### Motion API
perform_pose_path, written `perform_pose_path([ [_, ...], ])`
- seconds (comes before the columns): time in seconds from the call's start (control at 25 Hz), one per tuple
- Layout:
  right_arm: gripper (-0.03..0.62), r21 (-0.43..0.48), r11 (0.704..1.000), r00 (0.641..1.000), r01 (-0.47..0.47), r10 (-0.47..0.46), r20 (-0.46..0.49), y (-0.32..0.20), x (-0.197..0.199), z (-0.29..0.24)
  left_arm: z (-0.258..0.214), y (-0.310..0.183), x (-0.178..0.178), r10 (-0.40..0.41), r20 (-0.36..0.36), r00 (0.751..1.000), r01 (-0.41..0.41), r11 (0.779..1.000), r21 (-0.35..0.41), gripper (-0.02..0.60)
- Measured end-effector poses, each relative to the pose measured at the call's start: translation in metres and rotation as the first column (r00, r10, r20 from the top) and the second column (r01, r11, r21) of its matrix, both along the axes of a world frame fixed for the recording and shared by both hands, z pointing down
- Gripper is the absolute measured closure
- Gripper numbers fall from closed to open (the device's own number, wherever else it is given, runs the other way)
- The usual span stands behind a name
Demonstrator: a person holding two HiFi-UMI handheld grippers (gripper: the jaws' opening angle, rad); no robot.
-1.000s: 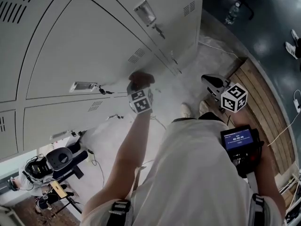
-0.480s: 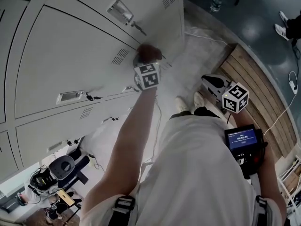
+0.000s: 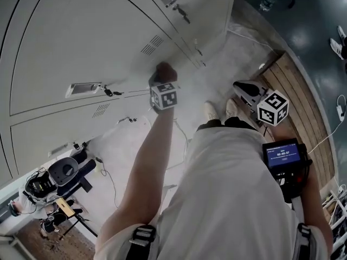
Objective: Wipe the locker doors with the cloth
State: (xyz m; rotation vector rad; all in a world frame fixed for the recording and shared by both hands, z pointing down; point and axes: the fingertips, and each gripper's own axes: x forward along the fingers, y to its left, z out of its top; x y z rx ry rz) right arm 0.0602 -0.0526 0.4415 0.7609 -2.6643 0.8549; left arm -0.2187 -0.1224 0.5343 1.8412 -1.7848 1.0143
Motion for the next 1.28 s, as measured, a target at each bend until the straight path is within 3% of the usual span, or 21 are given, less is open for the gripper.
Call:
perform_pose_path([
  [0.16,0.576,0.002,0.998,0.998,0.056,-0.056,-0.001,-0.002,-0.017,-0.003,0.007,0.039,-0.043,-0.141,-0.013,0.990,0.141,0.990,-0.030,0.509],
  [0.24,0.576,0.002,0.997,0.997,0.078,-0.078,0.000,-0.005,-0.024,-0.004,0.013,0.060,-0.067,-0.247,-0.045,0.968,0.244,0.968,-0.057,0.509],
  [0.32,0.576,0.000,0.995,0.995,0.096,-0.096,0.001,-0.008,-0.030,-0.003,0.022,0.081,-0.092,-0.376,-0.085,0.923,0.369,0.925,-0.091,0.509],
  [0.44,0.576,-0.005,0.994,0.994,0.112,-0.112,0.002,-0.011,-0.038,0.000,0.046,0.112,-0.125,-0.551,-0.138,0.823,0.528,0.832,-0.169,0.509],
  [0.52,0.576,-0.010,0.993,0.993,0.118,-0.118,0.000,-0.011,-0.040,0.003,0.067,0.126,-0.135,-0.628,-0.183,0.756,0.586,0.775,-0.238,0.509],
  [0.56,0.576,-0.013,0.993,0.993,0.121,-0.121,-0.001,-0.011,-0.039,0.005,0.074,0.127,-0.136,-0.650,-0.203,0.732,0.601,0.757,-0.257,0.509],
  [0.6,0.576,-0.016,0.992,0.993,0.122,-0.122,-0.002,-0.011,-0.039,0.007,0.077,0.124,-0.135,-0.658,-0.210,0.723,0.606,0.750,-0.264,0.509],
  [0.72,0.576,-0.033,0.995,0.995,0.097,-0.097,0.009,-0.009,-0.034,0.011,0.077,0.106,-0.121,-0.625,-0.177,0.760,0.579,0.775,-0.253,0.509],
  [0.88,0.576,-0.062,0.996,0.998,0.060,-0.058,0.030,0.000,-0.027,0.016,0.073,0.086,-0.089,-0.530,-0.154,0.834,0.492,0.840,-0.229,0.509],
  [1.04,0.576,-0.082,0.996,0.998,0.038,-0.035,0.044,0.005,-0.023,0.023,0.072,0.058,-0.059,-0.431,-0.162,0.888,0.394,0.893,-0.216,0.509],
  [1.28,0.576,-0.097,0.995,0.998,0.014,-0.008,0.056,0.005,-0.022,0.030,0.073,0.008,0.002,-0.295,-0.212,0.932,0.257,0.948,-0.188,0.509],
])
